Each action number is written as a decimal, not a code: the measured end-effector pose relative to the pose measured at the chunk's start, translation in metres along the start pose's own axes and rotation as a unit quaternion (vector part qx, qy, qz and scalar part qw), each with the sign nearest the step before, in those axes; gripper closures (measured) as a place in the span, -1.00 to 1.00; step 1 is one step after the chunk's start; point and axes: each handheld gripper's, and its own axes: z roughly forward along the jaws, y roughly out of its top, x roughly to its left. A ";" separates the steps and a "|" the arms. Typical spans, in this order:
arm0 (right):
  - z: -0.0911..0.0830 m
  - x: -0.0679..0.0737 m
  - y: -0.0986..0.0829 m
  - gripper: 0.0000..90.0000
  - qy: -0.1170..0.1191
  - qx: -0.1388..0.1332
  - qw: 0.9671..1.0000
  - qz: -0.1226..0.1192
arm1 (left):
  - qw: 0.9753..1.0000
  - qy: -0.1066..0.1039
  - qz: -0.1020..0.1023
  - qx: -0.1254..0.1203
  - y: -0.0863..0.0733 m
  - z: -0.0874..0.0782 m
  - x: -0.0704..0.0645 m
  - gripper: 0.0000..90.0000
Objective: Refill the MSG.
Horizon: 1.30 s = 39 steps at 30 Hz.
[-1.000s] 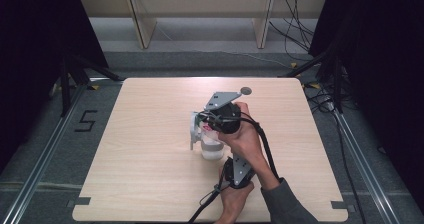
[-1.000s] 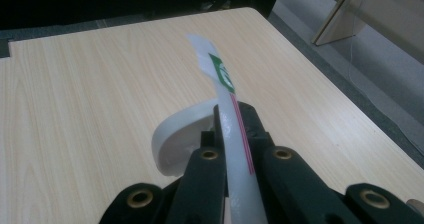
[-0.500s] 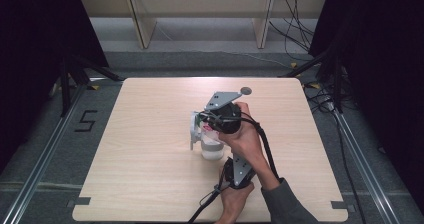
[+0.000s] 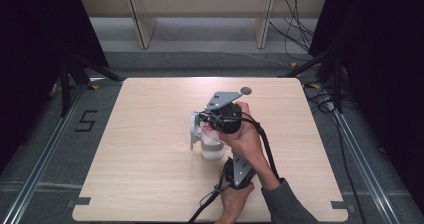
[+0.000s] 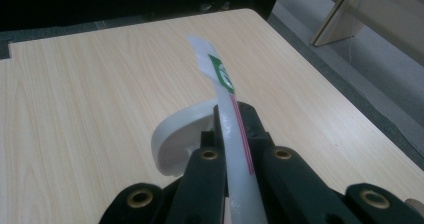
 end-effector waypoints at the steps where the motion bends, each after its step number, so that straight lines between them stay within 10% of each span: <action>1: 0.000 0.000 0.000 1.00 0.000 -0.002 1.000 -0.002 | 1.000 0.001 0.001 0.000 0.000 0.000 0.000 0.86; 39: 0.002 0.004 0.001 1.00 0.001 -0.003 1.000 -0.007 | 1.000 -0.001 -0.006 -0.003 0.000 -0.001 0.002 0.86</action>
